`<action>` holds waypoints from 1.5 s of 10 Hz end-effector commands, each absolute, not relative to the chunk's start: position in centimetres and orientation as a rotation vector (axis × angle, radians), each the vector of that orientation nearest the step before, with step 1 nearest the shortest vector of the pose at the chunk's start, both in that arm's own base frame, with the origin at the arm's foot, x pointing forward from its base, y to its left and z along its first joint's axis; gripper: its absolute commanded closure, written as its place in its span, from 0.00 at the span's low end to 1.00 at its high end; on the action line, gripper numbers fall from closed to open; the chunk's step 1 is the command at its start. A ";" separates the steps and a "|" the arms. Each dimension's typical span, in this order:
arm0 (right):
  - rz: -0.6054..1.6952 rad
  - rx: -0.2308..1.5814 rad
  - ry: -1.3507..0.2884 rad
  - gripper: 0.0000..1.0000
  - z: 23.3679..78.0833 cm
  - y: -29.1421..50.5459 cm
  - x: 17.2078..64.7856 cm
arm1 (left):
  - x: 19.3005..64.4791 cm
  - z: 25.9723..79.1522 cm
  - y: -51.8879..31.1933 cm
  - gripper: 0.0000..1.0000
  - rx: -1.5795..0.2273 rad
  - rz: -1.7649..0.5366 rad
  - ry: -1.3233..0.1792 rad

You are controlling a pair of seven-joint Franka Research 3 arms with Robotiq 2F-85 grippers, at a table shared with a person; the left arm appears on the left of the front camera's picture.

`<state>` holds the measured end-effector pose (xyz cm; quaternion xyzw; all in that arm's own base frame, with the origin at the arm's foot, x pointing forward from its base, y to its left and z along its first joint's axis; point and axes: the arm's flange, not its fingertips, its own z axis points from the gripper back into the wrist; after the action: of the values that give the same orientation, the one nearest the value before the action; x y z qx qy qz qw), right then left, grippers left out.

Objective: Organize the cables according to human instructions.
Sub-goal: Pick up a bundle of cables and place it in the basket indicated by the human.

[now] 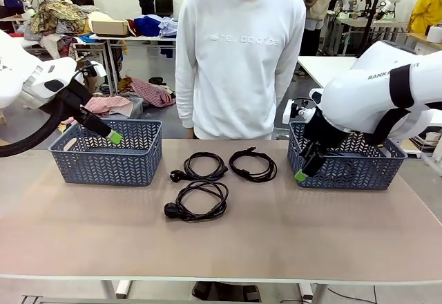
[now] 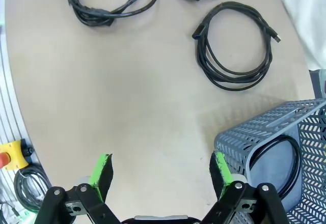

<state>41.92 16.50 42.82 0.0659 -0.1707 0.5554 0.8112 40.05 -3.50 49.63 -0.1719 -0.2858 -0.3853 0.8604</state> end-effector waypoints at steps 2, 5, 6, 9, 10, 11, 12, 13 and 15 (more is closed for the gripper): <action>1.184 0.140 -0.368 0.00 42.9 16.6 41.9 | 40.0 49.3 -3.3 0.00 -0.382 -0.824 -0.615; 1.184 0.140 -0.368 0.00 42.9 16.6 41.9 | 40.0 49.3 -3.3 0.00 -0.382 -0.824 -0.615; 1.184 0.140 -0.368 0.00 42.9 16.6 41.9 | 40.0 49.3 -3.3 0.00 -0.382 -0.824 -0.615; 1.184 0.140 -0.368 0.00 42.9 16.6 41.9 | 40.0 49.3 -3.3 0.00 -0.382 -0.824 -0.615; 1.184 0.140 -0.368 0.00 42.9 16.6 41.9 | 40.0 49.3 -3.3 0.00 -0.382 -0.824 -0.615; 1.184 0.140 -0.368 0.00 42.9 16.6 41.9 | 40.0 49.3 -3.3 0.00 -0.382 -0.824 -0.615; 1.184 0.140 -0.368 0.00 42.9 16.6 41.9 | 40.0 49.3 -3.3 0.00 -0.382 -0.824 -0.615; 1.184 0.140 -0.368 0.00 42.9 16.6 41.9 | 40.0 49.3 -3.3 0.00 -0.382 -0.824 -0.615; 1.184 0.140 -0.368 0.00 42.9 16.6 41.9 | 40.0 49.3 -3.3 0.00 -0.382 -0.824 -0.615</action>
<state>41.92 16.50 42.82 0.0659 -0.1707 0.5554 0.8112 40.05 -3.50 49.63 -0.1719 -0.2858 -0.3853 0.8604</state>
